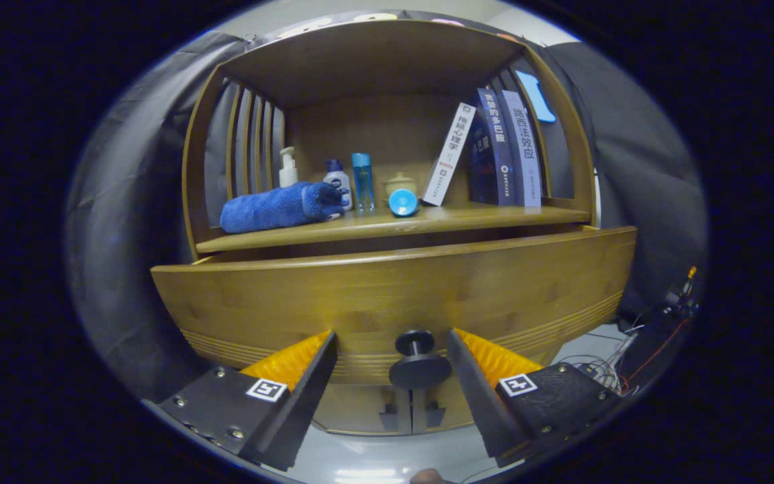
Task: Pull open the drawer, take out the items inside it, and place them on the countertop above the cabinet.
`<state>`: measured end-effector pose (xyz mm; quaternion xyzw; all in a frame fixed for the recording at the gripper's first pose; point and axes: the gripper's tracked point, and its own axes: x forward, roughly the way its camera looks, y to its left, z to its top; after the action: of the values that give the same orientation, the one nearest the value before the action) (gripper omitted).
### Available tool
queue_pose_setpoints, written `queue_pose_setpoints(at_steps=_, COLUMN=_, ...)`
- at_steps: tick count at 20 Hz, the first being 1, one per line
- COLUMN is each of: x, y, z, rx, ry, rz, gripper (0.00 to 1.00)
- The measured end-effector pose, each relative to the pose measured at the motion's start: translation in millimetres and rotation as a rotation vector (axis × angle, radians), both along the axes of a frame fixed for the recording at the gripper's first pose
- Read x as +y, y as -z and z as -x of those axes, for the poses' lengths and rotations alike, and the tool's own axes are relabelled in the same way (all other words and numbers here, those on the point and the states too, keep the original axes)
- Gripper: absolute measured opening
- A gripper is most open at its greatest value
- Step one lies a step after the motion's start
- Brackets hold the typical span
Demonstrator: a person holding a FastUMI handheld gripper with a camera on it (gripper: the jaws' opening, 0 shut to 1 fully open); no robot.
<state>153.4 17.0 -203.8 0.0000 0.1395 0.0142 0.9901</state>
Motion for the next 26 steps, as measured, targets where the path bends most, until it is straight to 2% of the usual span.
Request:
queue_pose_setpoints(at_steps=8, x=5.3, y=-0.4, z=-32.3, rx=-0.016, ry=0.001, rz=0.049, gripper=0.99)
queue_pose_setpoints(at_steps=14, x=7.4, y=-9.2, z=-43.7, rx=-0.059, ry=-0.001, rz=0.227, gripper=0.99)
queue_pose_setpoints(at_steps=18, x=7.5, y=-10.8, z=-53.9, rx=-0.050, ry=0.022, rz=0.250, gripper=0.99)
queue_pose_setpoints(at_steps=20, x=6.4, y=-22.1, z=-48.0, rx=-0.072, ry=0.038, rz=0.243, gripper=0.99)
queue_pose_setpoints(at_steps=26, x=20.8, y=-79.2, z=1.5, rx=-0.113, ry=0.010, rz=0.168, gripper=0.98)
